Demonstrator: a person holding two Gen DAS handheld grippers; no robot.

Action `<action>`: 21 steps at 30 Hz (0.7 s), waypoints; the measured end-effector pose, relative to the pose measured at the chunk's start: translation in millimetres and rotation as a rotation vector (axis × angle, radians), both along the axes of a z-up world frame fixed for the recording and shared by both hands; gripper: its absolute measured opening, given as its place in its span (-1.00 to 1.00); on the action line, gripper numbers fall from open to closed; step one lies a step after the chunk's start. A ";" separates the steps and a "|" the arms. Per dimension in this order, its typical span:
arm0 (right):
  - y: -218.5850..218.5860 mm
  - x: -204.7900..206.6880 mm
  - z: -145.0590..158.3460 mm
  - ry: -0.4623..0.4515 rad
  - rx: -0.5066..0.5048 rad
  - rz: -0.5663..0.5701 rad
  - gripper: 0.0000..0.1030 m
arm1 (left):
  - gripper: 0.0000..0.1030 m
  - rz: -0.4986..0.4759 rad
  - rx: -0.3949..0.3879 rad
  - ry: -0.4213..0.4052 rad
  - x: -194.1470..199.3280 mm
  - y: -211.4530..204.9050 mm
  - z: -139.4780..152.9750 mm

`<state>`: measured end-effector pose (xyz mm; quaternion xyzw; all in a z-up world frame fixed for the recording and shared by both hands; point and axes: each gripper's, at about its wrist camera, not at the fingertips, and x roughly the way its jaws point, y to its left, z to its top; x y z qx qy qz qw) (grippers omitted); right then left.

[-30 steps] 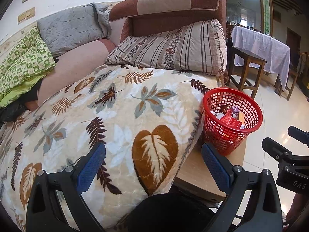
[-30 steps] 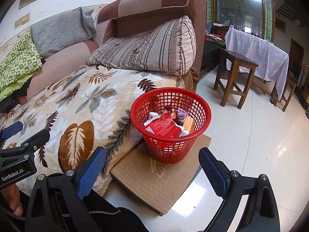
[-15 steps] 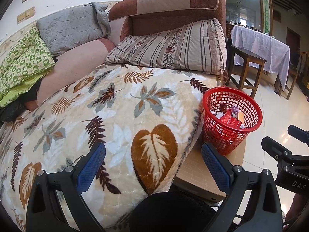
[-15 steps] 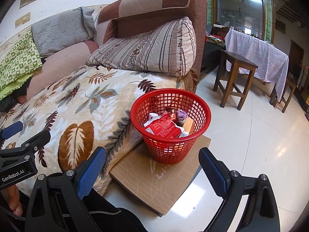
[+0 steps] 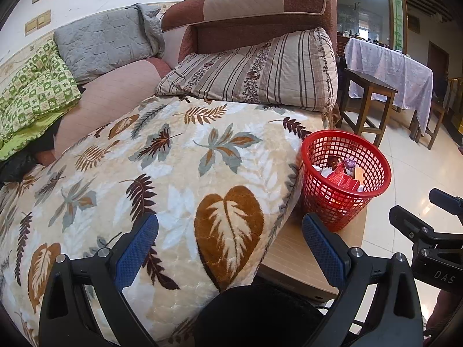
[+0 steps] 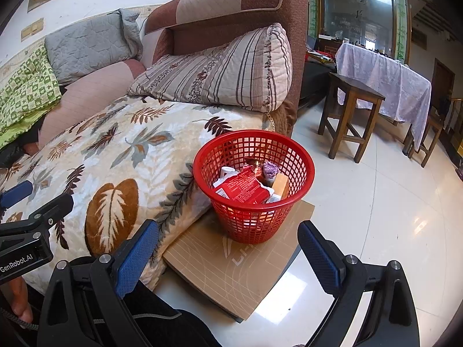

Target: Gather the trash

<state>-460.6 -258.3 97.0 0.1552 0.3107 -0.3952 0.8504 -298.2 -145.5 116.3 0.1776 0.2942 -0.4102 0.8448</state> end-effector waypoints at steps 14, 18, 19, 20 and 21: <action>-1.7 1.0 -3.6 -0.001 -0.005 -0.005 0.91 | 0.92 -0.001 -0.005 0.027 -2.5 -1.3 -3.0; -4.8 8.9 -7.0 0.007 -0.013 0.000 0.91 | 0.92 0.011 -0.010 0.043 3.7 1.6 -4.1; -6.0 11.6 -7.8 0.009 -0.015 0.005 0.91 | 0.92 0.017 -0.011 0.044 5.8 2.5 -4.0; -7.5 16.6 -8.8 0.015 -0.023 0.009 0.91 | 0.92 0.025 -0.011 0.040 7.3 3.3 -3.5; -8.9 21.4 -9.3 0.022 -0.029 0.013 0.91 | 0.92 0.034 -0.013 0.039 12.3 5.9 -3.5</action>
